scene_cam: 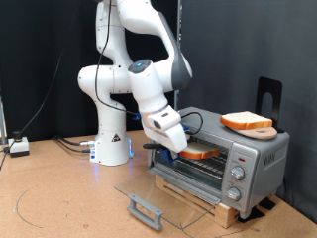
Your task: Make a piece of toast with the oven
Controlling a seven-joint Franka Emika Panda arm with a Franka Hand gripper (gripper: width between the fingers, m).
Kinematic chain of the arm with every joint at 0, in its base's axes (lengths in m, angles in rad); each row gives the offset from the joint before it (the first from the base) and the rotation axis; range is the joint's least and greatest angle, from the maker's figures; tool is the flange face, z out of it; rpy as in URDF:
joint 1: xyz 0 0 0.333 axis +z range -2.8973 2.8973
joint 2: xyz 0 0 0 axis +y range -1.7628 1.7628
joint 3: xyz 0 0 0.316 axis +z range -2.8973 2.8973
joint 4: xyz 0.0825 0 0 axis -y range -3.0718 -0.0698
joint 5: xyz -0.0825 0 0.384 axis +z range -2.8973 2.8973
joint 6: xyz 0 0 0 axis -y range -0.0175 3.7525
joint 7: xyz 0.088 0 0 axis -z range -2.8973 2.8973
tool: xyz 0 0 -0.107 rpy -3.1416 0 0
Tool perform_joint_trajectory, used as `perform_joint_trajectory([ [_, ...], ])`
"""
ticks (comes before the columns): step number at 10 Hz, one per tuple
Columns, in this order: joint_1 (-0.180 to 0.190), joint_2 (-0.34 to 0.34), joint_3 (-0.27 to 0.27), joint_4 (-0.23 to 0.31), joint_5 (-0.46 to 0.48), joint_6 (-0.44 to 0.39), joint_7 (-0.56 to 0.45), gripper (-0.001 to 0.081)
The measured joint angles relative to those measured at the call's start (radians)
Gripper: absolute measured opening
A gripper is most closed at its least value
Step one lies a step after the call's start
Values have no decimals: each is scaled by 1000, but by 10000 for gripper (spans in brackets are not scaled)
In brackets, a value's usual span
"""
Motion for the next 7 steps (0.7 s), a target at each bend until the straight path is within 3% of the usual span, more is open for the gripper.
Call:
perform_joint_trajectory([
  [3,-3,-23,52,-13,-71,105,8,396],
  [7,-36,-49,56,-16,-136,108,4,396],
])
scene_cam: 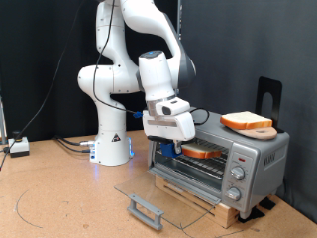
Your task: Make a piece of toast with the oven
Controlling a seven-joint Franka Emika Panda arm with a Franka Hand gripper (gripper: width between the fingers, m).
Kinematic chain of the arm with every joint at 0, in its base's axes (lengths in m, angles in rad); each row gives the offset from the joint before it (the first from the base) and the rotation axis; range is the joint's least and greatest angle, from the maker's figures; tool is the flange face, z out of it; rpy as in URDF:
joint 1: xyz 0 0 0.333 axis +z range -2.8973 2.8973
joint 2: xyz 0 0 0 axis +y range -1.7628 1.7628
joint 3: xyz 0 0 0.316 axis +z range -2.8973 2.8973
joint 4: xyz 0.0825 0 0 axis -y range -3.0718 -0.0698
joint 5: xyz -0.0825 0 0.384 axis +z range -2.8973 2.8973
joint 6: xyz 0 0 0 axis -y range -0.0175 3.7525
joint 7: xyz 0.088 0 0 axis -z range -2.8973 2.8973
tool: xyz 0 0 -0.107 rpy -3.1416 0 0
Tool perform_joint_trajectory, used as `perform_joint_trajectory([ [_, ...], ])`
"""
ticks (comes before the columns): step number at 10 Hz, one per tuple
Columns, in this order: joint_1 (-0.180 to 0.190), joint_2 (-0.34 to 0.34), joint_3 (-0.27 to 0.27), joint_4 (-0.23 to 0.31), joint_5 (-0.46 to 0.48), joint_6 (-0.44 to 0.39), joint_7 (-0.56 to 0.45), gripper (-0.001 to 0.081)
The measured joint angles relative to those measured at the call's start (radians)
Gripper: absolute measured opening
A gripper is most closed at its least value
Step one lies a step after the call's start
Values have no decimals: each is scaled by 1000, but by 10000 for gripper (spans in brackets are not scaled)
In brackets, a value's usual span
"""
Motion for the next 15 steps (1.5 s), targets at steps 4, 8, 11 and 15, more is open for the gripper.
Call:
perform_joint_trajectory([
  [4,-24,-22,-39,0,-3,-41,-55,396],
  [8,-27,-31,-54,1,-3,-94,-56,396],
  [11,-13,-35,-43,-1,14,-125,-50,396],
  [15,0,-43,-15,-9,32,-123,-35,396],
])
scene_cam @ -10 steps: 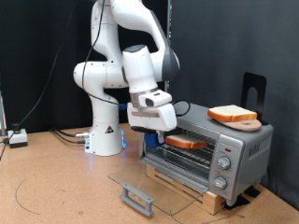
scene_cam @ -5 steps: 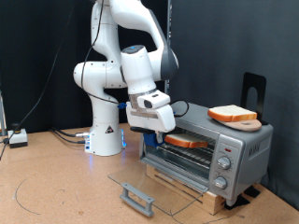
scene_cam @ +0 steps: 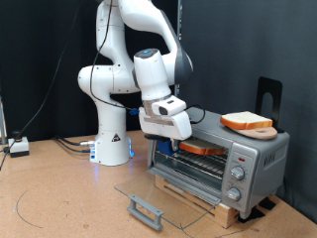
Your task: Make a piece of toast with the oven
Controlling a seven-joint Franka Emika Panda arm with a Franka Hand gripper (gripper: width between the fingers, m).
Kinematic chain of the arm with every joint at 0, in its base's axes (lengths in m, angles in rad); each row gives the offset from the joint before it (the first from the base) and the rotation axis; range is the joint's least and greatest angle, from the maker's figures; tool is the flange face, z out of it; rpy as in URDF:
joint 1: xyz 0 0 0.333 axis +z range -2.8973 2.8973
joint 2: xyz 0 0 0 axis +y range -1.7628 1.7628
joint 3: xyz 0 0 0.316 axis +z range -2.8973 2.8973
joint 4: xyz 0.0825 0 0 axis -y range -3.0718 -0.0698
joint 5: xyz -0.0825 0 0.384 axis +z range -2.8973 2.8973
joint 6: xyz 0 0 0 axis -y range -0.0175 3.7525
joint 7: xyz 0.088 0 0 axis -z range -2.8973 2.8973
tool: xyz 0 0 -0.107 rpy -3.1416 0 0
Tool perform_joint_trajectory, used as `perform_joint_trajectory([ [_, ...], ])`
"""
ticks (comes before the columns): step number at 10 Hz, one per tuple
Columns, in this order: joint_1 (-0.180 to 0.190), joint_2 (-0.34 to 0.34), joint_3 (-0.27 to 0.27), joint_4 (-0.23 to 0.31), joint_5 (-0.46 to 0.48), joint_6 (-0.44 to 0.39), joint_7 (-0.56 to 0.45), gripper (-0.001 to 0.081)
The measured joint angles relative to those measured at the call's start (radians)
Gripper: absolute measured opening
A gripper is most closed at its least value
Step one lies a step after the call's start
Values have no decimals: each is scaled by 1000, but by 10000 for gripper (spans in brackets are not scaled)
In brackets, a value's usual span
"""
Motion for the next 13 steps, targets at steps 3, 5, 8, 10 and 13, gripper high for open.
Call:
perform_joint_trajectory([
  [3,-26,0,-11,-10,-25,56,-48,396],
  [5,-83,0,-42,-10,-83,50,-105,396],
  [8,-182,6,-97,10,-164,-49,-116,396],
  [10,-200,8,-160,27,-103,-101,-140,396],
  [13,-199,4,-189,43,-63,-167,-156,396],
])
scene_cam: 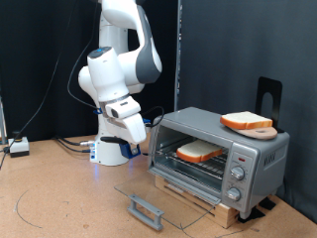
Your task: Make a piece of toast with the oven
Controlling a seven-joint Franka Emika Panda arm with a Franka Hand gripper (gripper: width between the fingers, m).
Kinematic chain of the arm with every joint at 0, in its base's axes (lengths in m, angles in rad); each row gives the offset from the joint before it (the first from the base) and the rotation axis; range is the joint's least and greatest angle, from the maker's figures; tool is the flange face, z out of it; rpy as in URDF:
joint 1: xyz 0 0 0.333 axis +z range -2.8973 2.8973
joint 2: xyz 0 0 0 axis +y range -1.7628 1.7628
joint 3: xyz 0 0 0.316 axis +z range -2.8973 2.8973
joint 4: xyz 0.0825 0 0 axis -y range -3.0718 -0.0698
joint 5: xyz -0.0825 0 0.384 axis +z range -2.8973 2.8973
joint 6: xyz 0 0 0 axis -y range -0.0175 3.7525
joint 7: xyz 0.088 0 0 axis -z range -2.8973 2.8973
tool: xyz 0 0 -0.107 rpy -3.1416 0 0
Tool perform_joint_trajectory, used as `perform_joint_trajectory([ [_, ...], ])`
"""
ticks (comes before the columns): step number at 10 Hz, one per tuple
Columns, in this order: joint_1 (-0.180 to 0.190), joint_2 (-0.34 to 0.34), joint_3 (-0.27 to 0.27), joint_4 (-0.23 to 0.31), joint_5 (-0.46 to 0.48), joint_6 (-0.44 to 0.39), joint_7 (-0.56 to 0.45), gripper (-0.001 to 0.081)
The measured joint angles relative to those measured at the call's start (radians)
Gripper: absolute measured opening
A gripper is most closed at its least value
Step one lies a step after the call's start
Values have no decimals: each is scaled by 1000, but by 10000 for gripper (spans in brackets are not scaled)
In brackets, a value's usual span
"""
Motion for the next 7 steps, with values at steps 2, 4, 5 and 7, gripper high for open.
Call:
perform_joint_trajectory([
  [2,0,-33,-48,49,55,-175,-23,396],
  [4,-1,-80,-100,96,73,-338,-27,396],
  [5,-1,-105,-117,114,74,-391,-27,396],
  [7,-1,-160,-134,136,72,-453,-19,396],
])
